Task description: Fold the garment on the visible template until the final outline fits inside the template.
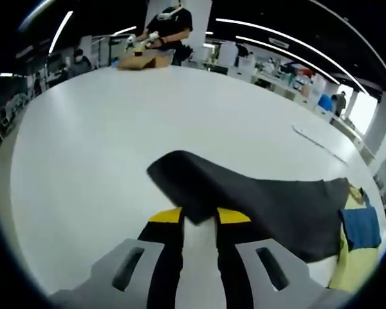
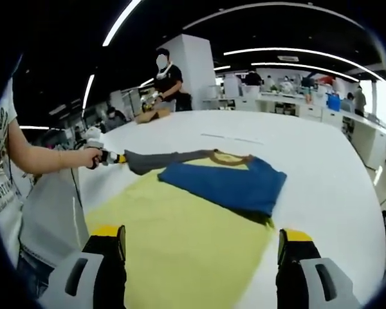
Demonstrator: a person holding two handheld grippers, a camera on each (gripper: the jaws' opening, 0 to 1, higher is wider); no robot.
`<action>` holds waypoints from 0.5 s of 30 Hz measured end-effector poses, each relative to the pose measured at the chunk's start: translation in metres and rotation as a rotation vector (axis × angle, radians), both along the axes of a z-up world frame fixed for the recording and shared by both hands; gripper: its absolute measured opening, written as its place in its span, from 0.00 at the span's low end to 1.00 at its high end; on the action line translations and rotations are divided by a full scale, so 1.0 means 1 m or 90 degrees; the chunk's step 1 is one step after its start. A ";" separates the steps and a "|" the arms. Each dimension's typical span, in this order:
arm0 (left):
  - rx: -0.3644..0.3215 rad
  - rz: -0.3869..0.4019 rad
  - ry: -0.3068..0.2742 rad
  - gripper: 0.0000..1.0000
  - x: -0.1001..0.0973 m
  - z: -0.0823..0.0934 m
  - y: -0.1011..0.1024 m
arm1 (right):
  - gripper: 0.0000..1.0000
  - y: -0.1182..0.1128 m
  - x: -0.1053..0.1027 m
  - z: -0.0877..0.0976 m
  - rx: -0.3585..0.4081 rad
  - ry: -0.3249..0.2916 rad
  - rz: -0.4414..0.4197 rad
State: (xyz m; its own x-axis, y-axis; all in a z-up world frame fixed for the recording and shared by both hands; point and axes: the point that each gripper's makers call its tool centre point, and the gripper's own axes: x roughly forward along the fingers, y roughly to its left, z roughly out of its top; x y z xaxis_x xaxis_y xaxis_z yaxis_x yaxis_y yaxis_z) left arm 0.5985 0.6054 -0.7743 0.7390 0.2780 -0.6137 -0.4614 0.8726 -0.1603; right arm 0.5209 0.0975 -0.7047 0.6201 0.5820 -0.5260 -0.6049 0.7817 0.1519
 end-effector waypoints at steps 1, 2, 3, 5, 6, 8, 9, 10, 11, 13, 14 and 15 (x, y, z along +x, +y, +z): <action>-0.004 0.007 0.000 0.11 0.000 0.000 0.001 | 0.97 -0.001 0.000 -0.001 -0.003 0.000 0.000; -0.001 0.015 0.001 0.09 -0.002 0.000 0.002 | 0.97 -0.001 -0.001 -0.001 -0.005 -0.001 0.000; 0.000 0.017 0.002 0.08 -0.002 0.000 0.002 | 0.97 -0.001 -0.001 -0.001 -0.007 -0.002 0.001; -0.002 0.025 0.003 0.07 -0.002 0.000 0.001 | 0.98 -0.001 -0.002 -0.002 -0.010 -0.004 0.004; -0.008 0.030 0.001 0.06 -0.002 -0.001 0.001 | 0.98 -0.001 -0.002 -0.002 -0.011 -0.004 0.004; -0.022 0.046 -0.004 0.04 -0.002 -0.001 0.000 | 0.98 0.000 -0.002 -0.002 -0.010 -0.003 0.005; -0.021 0.047 -0.004 0.03 -0.002 0.000 0.000 | 0.98 -0.001 -0.002 -0.002 -0.010 -0.003 0.005; -0.024 0.045 -0.005 0.02 -0.001 -0.001 -0.001 | 0.98 -0.001 -0.003 -0.002 -0.010 -0.003 0.005; -0.023 0.045 -0.003 0.02 -0.001 -0.001 0.000 | 0.98 -0.001 -0.003 -0.002 -0.009 -0.004 0.004; -0.016 0.037 -0.004 0.01 -0.001 0.000 0.000 | 0.98 -0.001 -0.003 -0.001 -0.009 -0.005 0.004; -0.015 0.033 -0.004 0.00 -0.001 0.000 0.000 | 0.98 -0.001 -0.004 -0.001 -0.007 -0.005 0.003; -0.024 0.034 -0.010 0.00 -0.002 0.001 0.000 | 0.98 -0.001 -0.004 -0.001 -0.007 -0.005 0.003</action>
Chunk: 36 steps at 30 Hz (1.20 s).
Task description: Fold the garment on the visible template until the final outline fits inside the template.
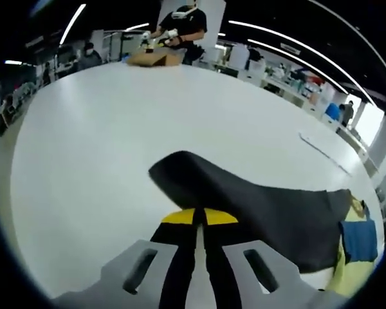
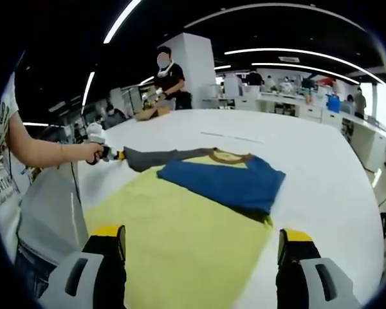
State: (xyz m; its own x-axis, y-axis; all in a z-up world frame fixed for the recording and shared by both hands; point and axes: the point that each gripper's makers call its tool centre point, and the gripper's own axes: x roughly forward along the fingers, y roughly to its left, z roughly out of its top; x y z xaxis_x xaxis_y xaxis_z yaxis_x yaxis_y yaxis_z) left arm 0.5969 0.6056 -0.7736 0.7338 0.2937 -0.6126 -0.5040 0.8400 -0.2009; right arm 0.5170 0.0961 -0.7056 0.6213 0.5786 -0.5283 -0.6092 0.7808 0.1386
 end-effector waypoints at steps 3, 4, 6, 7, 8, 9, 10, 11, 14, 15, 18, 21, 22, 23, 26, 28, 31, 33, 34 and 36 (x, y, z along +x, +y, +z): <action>0.004 -0.008 -0.003 0.00 0.000 0.004 0.001 | 0.98 0.000 0.000 0.000 -0.001 0.000 0.001; 0.007 -0.012 -0.006 0.00 0.000 0.007 0.002 | 0.98 0.001 0.000 0.000 0.000 -0.001 0.001; 0.016 -0.028 -0.017 0.00 0.002 0.015 0.003 | 0.98 0.002 0.000 0.001 0.003 -0.001 0.006; 0.018 -0.035 -0.022 0.00 0.003 0.020 0.003 | 0.98 0.004 0.000 0.002 0.004 -0.002 0.008; 0.018 -0.041 -0.025 0.00 0.004 0.023 0.004 | 0.98 0.004 0.000 0.002 0.005 -0.002 0.010; 0.020 -0.046 -0.024 0.00 0.004 0.026 0.005 | 0.98 0.005 -0.001 0.002 0.006 -0.001 0.012; 0.022 -0.052 -0.023 0.00 0.004 0.028 0.006 | 0.99 0.006 -0.001 0.002 0.007 0.000 0.014; 0.026 -0.058 -0.024 0.00 0.003 0.031 0.007 | 0.99 0.007 -0.001 0.002 0.007 0.000 0.016; 0.028 -0.063 -0.023 0.00 0.001 0.035 0.011 | 0.99 0.009 -0.002 0.002 0.007 0.001 0.023; 0.024 -0.066 -0.022 0.00 0.000 0.035 0.012 | 0.99 0.010 -0.003 0.003 0.008 0.000 0.025; 0.023 -0.078 -0.017 0.00 -0.004 0.037 0.014 | 0.99 0.012 -0.004 0.004 0.010 -0.002 0.029; 0.022 -0.085 -0.020 0.00 -0.007 0.041 0.017 | 0.99 0.013 -0.005 0.004 0.011 -0.003 0.032; 0.031 -0.098 -0.015 0.00 -0.008 0.042 0.017 | 0.99 0.013 -0.005 0.005 0.011 -0.004 0.034; 0.035 -0.105 -0.012 0.00 -0.009 0.042 0.018 | 0.99 0.013 -0.006 0.005 0.011 -0.004 0.035; 0.034 -0.119 -0.008 0.00 -0.013 0.044 0.019 | 0.99 0.014 -0.008 0.005 0.011 -0.003 0.037; 0.039 -0.131 0.000 0.00 -0.016 0.043 0.021 | 0.99 0.014 -0.009 0.006 0.012 -0.003 0.039; 0.032 -0.148 0.011 0.00 -0.022 0.040 0.022 | 0.99 0.014 -0.010 0.007 0.013 -0.004 0.039; 0.023 -0.150 0.018 0.00 -0.026 0.037 0.023 | 0.99 0.014 -0.011 0.008 0.013 -0.004 0.039; 0.019 -0.152 0.020 0.00 -0.028 0.036 0.023 | 0.99 0.014 -0.012 0.008 0.013 -0.004 0.040; 0.017 -0.160 0.022 0.00 -0.030 0.036 0.023 | 0.99 0.014 -0.012 0.008 0.011 -0.003 0.042</action>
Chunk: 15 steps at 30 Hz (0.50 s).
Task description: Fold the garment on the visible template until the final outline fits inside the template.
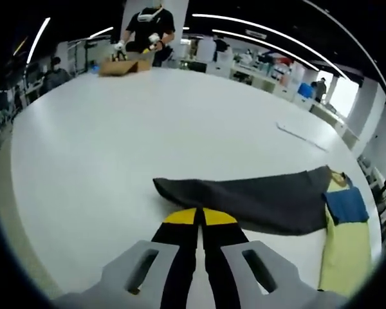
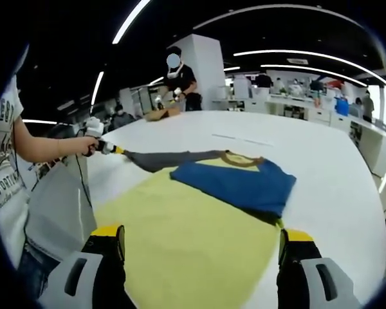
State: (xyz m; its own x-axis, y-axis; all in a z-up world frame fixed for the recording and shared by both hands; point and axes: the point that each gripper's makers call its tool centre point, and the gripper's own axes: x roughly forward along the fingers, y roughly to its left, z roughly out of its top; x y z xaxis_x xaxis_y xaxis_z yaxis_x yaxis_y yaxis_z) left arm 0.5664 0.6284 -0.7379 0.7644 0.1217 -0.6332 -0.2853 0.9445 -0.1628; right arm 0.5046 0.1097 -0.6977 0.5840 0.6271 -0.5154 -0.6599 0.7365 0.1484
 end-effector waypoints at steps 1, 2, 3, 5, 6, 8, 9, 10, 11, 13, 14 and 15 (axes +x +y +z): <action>0.003 -0.009 0.002 0.00 -0.002 0.000 -0.001 | 0.99 0.000 -0.001 0.000 -0.001 0.001 0.002; 0.010 -0.019 0.007 0.00 -0.003 0.000 -0.001 | 0.99 0.000 -0.001 0.001 -0.001 0.000 0.002; 0.014 -0.025 0.010 0.00 -0.003 0.000 -0.001 | 0.99 0.000 -0.001 0.001 -0.001 0.000 0.003; 0.019 -0.038 0.013 0.00 -0.004 0.000 -0.002 | 0.99 0.000 -0.002 0.002 -0.001 -0.001 0.004; 0.020 -0.045 0.012 0.00 -0.004 0.000 -0.002 | 0.99 0.000 -0.002 0.003 -0.001 -0.002 0.005; 0.029 -0.067 0.013 0.00 -0.003 0.002 -0.003 | 0.99 0.000 -0.002 0.004 -0.001 -0.002 0.006; 0.042 -0.083 0.013 0.00 -0.003 0.004 -0.002 | 0.99 0.000 -0.003 0.005 -0.002 -0.002 0.005; 0.048 -0.095 0.016 0.00 -0.002 0.005 -0.003 | 0.99 -0.001 -0.003 0.005 -0.003 -0.003 0.004; 0.050 -0.096 0.018 0.00 -0.002 0.006 -0.002 | 0.99 -0.002 -0.003 0.005 -0.004 -0.003 0.003; 0.045 -0.100 0.019 0.00 -0.002 0.007 -0.001 | 0.99 -0.004 -0.004 0.005 -0.004 -0.003 0.000; 0.045 -0.100 0.019 0.00 -0.002 0.007 0.000 | 0.99 -0.004 -0.004 0.005 -0.003 -0.003 0.000; 0.046 -0.100 0.020 0.00 -0.003 0.007 0.001 | 0.99 -0.004 -0.005 0.006 -0.003 -0.003 -0.001</action>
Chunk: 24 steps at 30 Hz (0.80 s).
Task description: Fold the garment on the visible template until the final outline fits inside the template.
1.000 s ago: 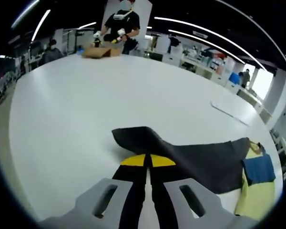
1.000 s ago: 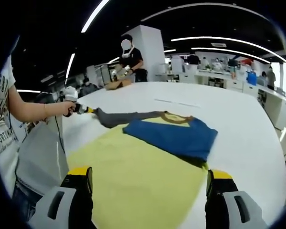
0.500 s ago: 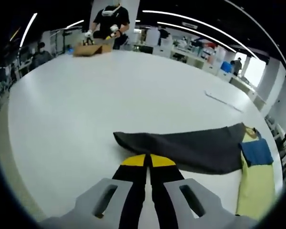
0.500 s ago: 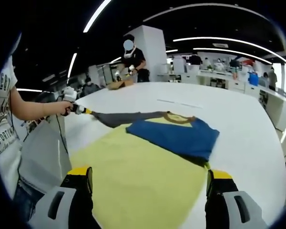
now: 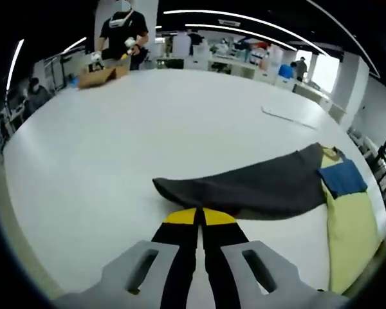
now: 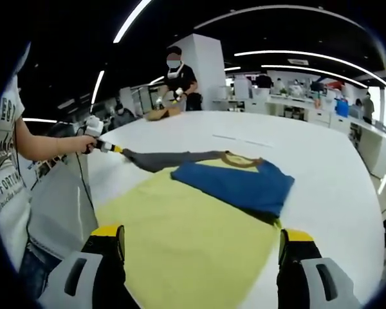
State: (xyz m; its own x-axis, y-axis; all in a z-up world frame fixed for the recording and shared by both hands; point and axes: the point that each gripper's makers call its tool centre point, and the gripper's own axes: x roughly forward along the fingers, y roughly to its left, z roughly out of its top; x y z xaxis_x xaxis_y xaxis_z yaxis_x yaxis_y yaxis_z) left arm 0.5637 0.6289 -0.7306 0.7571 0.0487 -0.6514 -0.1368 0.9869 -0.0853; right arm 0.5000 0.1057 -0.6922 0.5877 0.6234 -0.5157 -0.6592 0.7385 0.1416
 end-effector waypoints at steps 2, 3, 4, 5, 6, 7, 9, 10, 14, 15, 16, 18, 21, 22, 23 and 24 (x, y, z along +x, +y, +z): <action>0.004 0.002 -0.002 0.00 -0.001 0.002 0.003 | 0.99 -0.001 -0.001 0.000 -0.001 0.000 -0.001; 0.008 -0.002 -0.004 0.00 -0.001 0.002 0.004 | 0.99 -0.001 -0.001 0.000 -0.001 0.000 -0.002; 0.009 -0.005 -0.004 0.00 -0.001 0.003 0.005 | 0.99 -0.001 -0.001 0.000 -0.001 0.000 -0.003; 0.012 -0.008 -0.003 0.00 -0.002 0.003 0.006 | 0.99 -0.001 -0.002 0.000 -0.001 0.001 -0.004; 0.015 -0.009 -0.002 0.00 -0.002 0.003 0.006 | 0.99 -0.001 -0.002 -0.001 -0.001 0.001 -0.004; 0.017 -0.011 0.000 0.00 -0.003 0.003 0.007 | 0.99 -0.001 -0.003 -0.001 -0.001 0.001 -0.004; 0.018 -0.016 0.005 0.00 -0.004 0.001 0.008 | 0.99 -0.001 -0.003 -0.001 0.000 0.002 -0.003; 0.017 -0.016 0.009 0.00 -0.005 -0.001 0.009 | 0.99 -0.001 -0.004 -0.001 0.000 0.002 -0.003; 0.048 -0.011 0.028 0.00 -0.009 -0.009 0.020 | 0.99 -0.001 -0.004 -0.001 -0.002 0.003 -0.005; 0.054 -0.015 0.033 0.00 -0.009 -0.010 0.021 | 0.99 -0.001 -0.004 -0.001 -0.002 0.003 -0.005; 0.052 -0.017 0.036 0.00 -0.010 -0.012 0.020 | 0.99 -0.001 -0.004 -0.001 -0.002 0.003 -0.006; 0.048 -0.017 0.042 0.00 -0.011 -0.016 0.021 | 0.99 -0.001 -0.004 -0.001 -0.002 0.003 -0.007; 0.037 -0.003 0.059 0.00 -0.016 -0.022 0.023 | 0.99 -0.002 -0.005 -0.001 -0.004 0.003 -0.011; 0.035 -0.001 0.061 0.00 -0.017 -0.024 0.023 | 0.99 -0.002 -0.005 -0.001 -0.003 0.003 -0.012; 0.033 0.000 0.063 0.00 -0.018 -0.025 0.023 | 0.99 -0.002 -0.005 -0.001 -0.002 0.004 -0.012; 0.026 0.007 0.068 0.00 -0.019 -0.028 0.024 | 0.99 -0.002 -0.005 -0.002 -0.002 0.005 -0.013</action>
State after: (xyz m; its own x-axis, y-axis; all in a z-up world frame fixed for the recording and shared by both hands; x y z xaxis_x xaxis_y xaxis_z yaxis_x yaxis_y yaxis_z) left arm 0.5442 0.6530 -0.7584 0.6827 0.0852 -0.7257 -0.1537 0.9877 -0.0286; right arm 0.4950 0.1037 -0.6941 0.5964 0.6099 -0.5218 -0.6429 0.7522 0.1444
